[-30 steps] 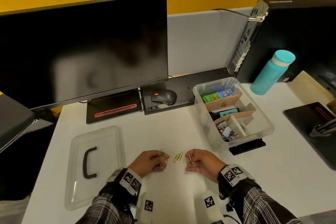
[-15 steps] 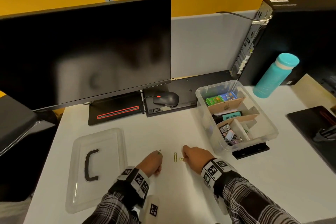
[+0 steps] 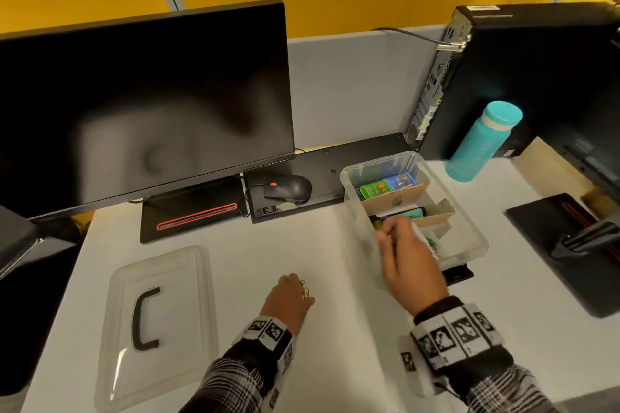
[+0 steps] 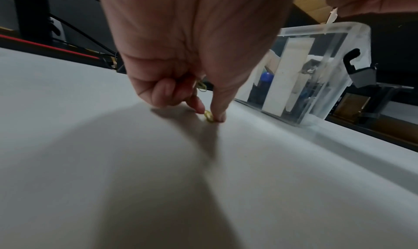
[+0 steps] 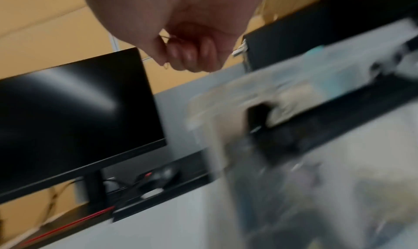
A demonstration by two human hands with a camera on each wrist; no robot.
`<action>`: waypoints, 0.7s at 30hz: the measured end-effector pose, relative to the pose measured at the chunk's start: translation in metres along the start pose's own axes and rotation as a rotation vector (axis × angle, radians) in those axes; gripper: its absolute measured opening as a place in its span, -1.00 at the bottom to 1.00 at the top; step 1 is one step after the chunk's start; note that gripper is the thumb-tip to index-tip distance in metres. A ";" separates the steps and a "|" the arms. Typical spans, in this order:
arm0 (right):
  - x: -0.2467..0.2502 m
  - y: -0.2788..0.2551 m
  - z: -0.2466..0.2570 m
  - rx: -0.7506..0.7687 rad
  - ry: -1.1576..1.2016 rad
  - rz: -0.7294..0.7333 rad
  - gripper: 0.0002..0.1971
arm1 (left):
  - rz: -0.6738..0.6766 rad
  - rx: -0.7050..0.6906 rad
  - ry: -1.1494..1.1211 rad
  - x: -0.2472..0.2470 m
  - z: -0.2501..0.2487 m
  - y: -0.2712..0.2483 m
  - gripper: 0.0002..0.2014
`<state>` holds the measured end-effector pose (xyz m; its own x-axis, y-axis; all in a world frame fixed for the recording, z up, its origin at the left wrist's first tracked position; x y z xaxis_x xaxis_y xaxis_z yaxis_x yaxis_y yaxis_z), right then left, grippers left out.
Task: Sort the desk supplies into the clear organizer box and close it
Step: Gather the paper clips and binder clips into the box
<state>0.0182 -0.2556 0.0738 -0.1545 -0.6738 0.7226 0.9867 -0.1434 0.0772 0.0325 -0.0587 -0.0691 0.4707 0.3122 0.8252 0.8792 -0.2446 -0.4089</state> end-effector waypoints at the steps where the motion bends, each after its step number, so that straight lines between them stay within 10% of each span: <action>1: 0.013 0.005 -0.009 -0.033 -0.015 -0.075 -0.93 | -0.018 -0.011 0.013 0.000 -0.002 -0.001 -0.67; 7: 0.052 0.022 -0.073 -0.233 -0.024 -0.263 -0.94 | -0.041 -0.061 0.088 0.003 -0.008 -0.003 -0.69; 16: 0.046 0.034 -0.092 -0.287 -0.311 0.030 -0.85 | -0.031 -0.078 0.200 0.003 -0.012 -0.007 -0.79; 21: 0.077 0.032 -0.089 -0.142 -0.284 -0.285 -0.86 | -0.185 -0.062 0.054 0.037 -0.033 -0.016 -0.84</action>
<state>0.0335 -0.3766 0.0714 -0.3802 -0.3689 0.8481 0.8864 -0.4072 0.2202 0.0335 -0.0737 -0.0197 0.2951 0.3076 0.9046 0.9433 -0.2443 -0.2246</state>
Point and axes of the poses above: each hand's wrist, its own y-axis towards the middle knuckle, its own x-axis out of the back of the hand, z = x × y, the point moved 5 cm from there along y, towards the middle knuckle, and after that the axes turned 6 degrees about -x, right-handed, at the moved point
